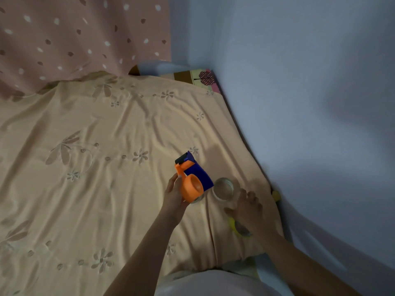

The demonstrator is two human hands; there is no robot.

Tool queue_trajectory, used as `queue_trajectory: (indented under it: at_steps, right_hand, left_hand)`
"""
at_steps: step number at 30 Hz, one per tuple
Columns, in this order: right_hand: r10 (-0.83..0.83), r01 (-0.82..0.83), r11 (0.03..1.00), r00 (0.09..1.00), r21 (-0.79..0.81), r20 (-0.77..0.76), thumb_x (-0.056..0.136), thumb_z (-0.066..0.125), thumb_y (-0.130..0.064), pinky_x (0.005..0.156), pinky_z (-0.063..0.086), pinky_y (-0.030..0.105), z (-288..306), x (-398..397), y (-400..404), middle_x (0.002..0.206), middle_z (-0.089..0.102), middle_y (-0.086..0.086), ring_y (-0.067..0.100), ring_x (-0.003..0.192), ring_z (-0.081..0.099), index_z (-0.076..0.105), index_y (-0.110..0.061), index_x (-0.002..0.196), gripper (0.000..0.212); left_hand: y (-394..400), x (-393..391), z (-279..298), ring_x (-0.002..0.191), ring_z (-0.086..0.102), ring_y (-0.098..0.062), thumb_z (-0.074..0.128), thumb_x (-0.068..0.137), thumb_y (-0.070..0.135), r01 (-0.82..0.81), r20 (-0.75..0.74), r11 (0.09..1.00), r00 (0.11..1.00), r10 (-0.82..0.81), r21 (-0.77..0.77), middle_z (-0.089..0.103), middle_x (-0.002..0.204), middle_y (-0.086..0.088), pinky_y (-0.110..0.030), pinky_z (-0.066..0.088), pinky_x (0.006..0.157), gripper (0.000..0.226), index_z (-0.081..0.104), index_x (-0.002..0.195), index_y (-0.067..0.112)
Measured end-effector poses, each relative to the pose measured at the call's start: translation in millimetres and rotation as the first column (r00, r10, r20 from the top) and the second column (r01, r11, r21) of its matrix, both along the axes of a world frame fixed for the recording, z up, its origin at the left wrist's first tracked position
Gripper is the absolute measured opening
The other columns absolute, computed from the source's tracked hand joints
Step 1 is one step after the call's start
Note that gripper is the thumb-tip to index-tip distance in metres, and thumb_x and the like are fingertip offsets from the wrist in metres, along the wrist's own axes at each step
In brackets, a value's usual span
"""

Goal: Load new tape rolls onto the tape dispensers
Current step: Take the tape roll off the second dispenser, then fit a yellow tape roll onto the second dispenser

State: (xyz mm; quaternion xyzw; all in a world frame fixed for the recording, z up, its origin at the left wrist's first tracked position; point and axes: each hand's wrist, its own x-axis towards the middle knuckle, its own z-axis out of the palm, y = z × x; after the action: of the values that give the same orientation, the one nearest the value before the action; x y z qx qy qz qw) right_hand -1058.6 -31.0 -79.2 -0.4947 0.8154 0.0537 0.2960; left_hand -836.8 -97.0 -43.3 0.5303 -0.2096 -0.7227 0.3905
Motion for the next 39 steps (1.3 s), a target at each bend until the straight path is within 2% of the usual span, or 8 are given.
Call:
queue_trajectory:
  at_steps: [5, 12, 15, 17, 22, 28, 35, 39]
  right_hand:
    - [0.029, -0.026, 0.96, 1.0, 0.28, -0.006, 0.079, 0.07, -0.055, 0.117, 0.025, 0.055, -11.6, 5.8, 35.0, 0.159, 0.009, 0.023, 0.044, 0.145, 0.021, -0.002, -0.016, 0.156, 0.112]
    - [0.019, -0.009, 0.989, 0.998, 0.146, -0.067, 0.078, 0.073, -0.042, 0.108, 0.04, 0.048, -4.2, 3.3, 42.8, 0.147, 0.032, 0.016, 0.039, 0.132, 0.041, 0.02, -0.018, 0.151, 0.093]
    - [-0.209, 0.23, 0.969, 0.957, -0.088, 0.201, 0.064, 0.075, -0.055, 0.094, 0.05, 0.044, 20.0, -3.0, 32.3, 0.13, 0.051, 0.01, 0.035, 0.115, 0.056, 0.034, -0.021, 0.14, 0.092]
    - [-0.274, 0.414, 0.889, 0.823, -0.196, 0.499, 0.07, 0.08, -0.046, 0.085, 0.049, 0.034, 51.0, -2.5, 17.2, 0.12, 0.057, -0.001, 0.024, 0.11, 0.061, 0.041, -0.023, 0.134, 0.078]
    - [-0.16, 0.444, 0.889, 0.53, -0.111, 0.833, 0.077, 0.08, -0.036, 0.088, 0.059, 0.042, 127.7, 20.7, -18.9, 0.11, 0.073, 0.004, 0.021, 0.098, 0.072, 0.056, -0.021, 0.131, 0.062]
    - [0.028, 0.233, 0.935, 0.705, -0.268, 0.708, 0.081, 0.079, -0.036, 0.054, 0.048, 0.007, 161.7, 40.5, -29.6, 0.117, 0.057, -0.01, -0.004, 0.09, 0.056, 0.05, -0.031, 0.135, 0.062]
    - [0.022, 0.223, 0.946, 0.681, -0.236, 0.732, 0.08, 0.077, -0.044, 0.072, 0.048, 0.014, 159.0, 63.0, -30.4, 0.113, 0.056, -0.018, -0.004, 0.094, 0.055, 0.048, -0.031, 0.132, 0.061]
    - [0.085, 0.171, 0.943, 0.704, -0.284, 0.705, 0.087, 0.07, -0.041, 0.072, 0.052, 0.013, 160.5, 71.9, -34.1, 0.108, 0.06, -0.019, -0.004, 0.094, 0.058, 0.051, -0.029, 0.126, 0.045]
  left_hand:
    - [13.2, -4.8, 0.9, 0.125, 0.063, -0.035, 0.057, 0.101, 0.045, 0.028, 0.001, 0.999, 1.0, -0.028, -0.021, 0.061, 0.141, -0.011, -0.057, 0.056, 0.099, 0.046, 0.051, 0.144, 0.03]
    - [30.7, 5.5, 9.3, 0.125, 0.061, -0.034, 0.058, 0.101, 0.044, 0.027, 0.032, 0.999, 0.999, -0.026, -0.033, 0.059, 0.142, -0.009, -0.055, 0.055, 0.1, 0.048, 0.049, 0.146, 0.031]
    - [32.1, 10.1, 17.0, 0.124, 0.062, -0.03, 0.054, 0.103, 0.04, 0.004, 0.068, 0.996, 0.998, 0.002, -0.091, 0.059, 0.14, -0.006, -0.046, 0.058, 0.092, 0.046, 0.046, 0.148, 0.031]
    - [30.6, 7.8, 24.6, 0.123, 0.062, -0.028, 0.052, 0.105, 0.038, -0.008, 0.094, 0.99, 0.995, 0.022, -0.142, 0.06, 0.14, -0.005, -0.047, 0.057, 0.094, 0.045, 0.045, 0.149, 0.03]
    - [25.6, -17.7, 57.8, 0.117, 0.068, -0.027, 0.047, 0.106, 0.04, 0.066, 0.142, 0.942, 0.99, -0.02, -0.328, 0.067, 0.133, -0.003, -0.05, 0.058, 0.094, 0.037, 0.052, 0.143, 0.036]
    - [26.3, -22.9, 76.8, 0.116, 0.068, -0.034, 0.039, 0.11, 0.033, 0.012, 0.005, 0.933, 1.0, -0.011, -0.36, 0.066, 0.135, -0.012, -0.055, 0.056, 0.094, 0.037, 0.053, 0.143, 0.025]
    - [27.2, -15.9, 85.0, 0.123, 0.067, -0.033, 0.023, 0.107, 0.052, 0.082, -0.149, 0.97, 0.982, -0.119, -0.229, 0.067, 0.137, -0.011, -0.045, 0.06, 0.092, 0.052, 0.047, 0.148, 0.032]
    - [26.9, -4.8, 84.5, 0.125, 0.066, -0.026, 0.057, 0.099, 0.041, 0.146, -0.115, 0.949, 0.976, -0.184, -0.278, 0.065, 0.139, -0.005, -0.04, 0.059, 0.094, 0.053, 0.043, 0.149, 0.032]
